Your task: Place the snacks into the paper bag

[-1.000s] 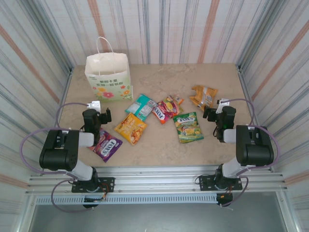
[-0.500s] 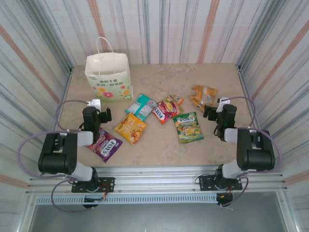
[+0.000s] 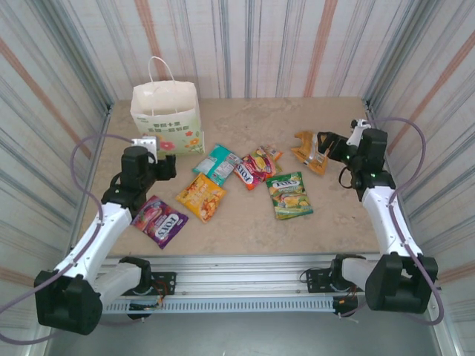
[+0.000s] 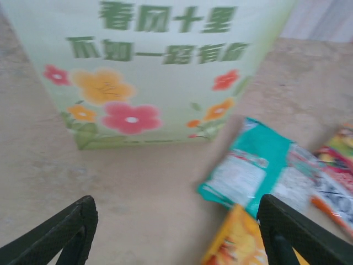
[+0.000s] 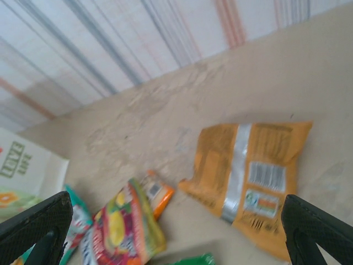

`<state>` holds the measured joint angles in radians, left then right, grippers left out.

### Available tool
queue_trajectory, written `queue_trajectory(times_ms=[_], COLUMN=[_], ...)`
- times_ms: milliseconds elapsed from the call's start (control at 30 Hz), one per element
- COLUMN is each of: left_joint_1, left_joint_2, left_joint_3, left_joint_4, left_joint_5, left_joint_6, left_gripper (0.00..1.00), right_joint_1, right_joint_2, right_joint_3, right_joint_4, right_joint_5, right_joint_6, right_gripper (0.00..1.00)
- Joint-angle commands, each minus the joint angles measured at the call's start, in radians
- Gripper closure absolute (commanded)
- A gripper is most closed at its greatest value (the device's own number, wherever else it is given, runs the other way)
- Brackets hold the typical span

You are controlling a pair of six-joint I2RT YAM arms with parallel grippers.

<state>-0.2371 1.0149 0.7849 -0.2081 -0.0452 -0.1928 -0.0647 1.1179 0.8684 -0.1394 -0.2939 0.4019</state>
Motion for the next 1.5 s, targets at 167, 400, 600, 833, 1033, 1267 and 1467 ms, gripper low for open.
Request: queue_trajectory(times_ms=[167,400,600,833,1033,1267,1467], left_joint_1=[-0.116,-0.219,-0.251,-0.27,-0.222,-0.189,-0.154], left_joint_2=[0.132,0.403,0.678,1.035,1.107,1.133,1.186], left_joint_3=[0.295,0.791,1.28,1.845,1.896,1.854,1.853], left_joint_4=[-0.313,-0.614,-0.891,-1.149,-1.09,-1.019,-1.006], left_joint_5=[0.131,0.051,-0.042,-0.163,-0.195,-0.205,-0.193], left_joint_6=[-0.137,-0.08,-0.148,-0.096,-0.109,-0.091,-0.095], left_gripper=[0.35,0.37,0.38,0.38,0.4,0.39,0.38], right_joint_1=[0.061,0.198,0.293,0.337,0.354,0.367,0.378], right_joint_2=[0.097,0.148,0.194,0.221,0.244,0.268,0.28], right_joint_3=[0.19,0.247,0.298,0.285,0.317,0.318,0.324], right_joint_4=[-0.467,-0.441,-0.43,-0.336,-0.323,-0.31,-0.31], right_joint_5=[-0.05,-0.056,-0.044,-0.078,-0.088,-0.108,-0.119], right_joint_6=[0.051,0.054,0.068,0.108,0.086,0.086,0.084], right_gripper=[0.01,0.01,0.01,0.01,0.01,0.01,0.01])
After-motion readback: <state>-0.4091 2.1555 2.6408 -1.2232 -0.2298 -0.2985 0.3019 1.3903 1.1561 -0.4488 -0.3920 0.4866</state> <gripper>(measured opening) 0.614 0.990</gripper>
